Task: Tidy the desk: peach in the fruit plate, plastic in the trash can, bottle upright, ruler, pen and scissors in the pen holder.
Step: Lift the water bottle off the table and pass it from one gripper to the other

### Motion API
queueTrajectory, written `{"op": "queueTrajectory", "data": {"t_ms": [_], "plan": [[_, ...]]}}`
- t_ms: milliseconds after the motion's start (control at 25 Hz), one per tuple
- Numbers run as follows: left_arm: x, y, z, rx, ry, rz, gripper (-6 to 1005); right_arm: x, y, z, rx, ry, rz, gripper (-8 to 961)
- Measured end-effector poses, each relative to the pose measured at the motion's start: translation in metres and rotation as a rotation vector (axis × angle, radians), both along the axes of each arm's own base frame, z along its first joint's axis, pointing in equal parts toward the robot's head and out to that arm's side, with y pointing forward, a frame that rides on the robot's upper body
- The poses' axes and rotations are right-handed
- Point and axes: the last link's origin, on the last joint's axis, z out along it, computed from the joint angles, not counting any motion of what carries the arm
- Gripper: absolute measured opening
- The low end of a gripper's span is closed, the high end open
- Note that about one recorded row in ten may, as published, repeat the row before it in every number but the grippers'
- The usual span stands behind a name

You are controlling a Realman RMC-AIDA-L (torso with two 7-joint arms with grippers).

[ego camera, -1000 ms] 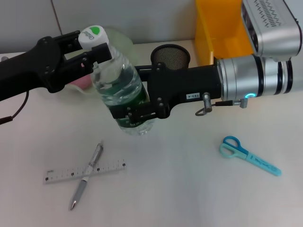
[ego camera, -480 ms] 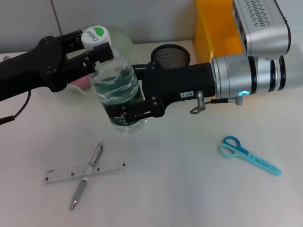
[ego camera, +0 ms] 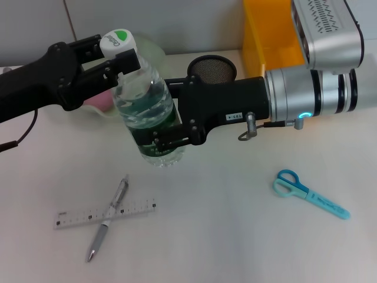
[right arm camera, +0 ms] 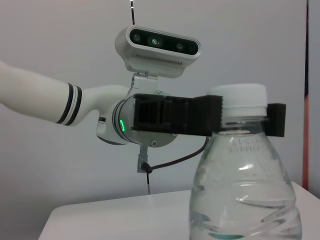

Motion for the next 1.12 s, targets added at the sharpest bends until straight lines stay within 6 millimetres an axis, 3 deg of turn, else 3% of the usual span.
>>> {"op": "queueTrajectory", "data": {"t_ms": [1120], "plan": [[-0.0045,0.0008,0.0027,0.011,0.011,0.016,443,0.0017,-0.0031,0.0051,0.014,0.013,0.001,762]]}}
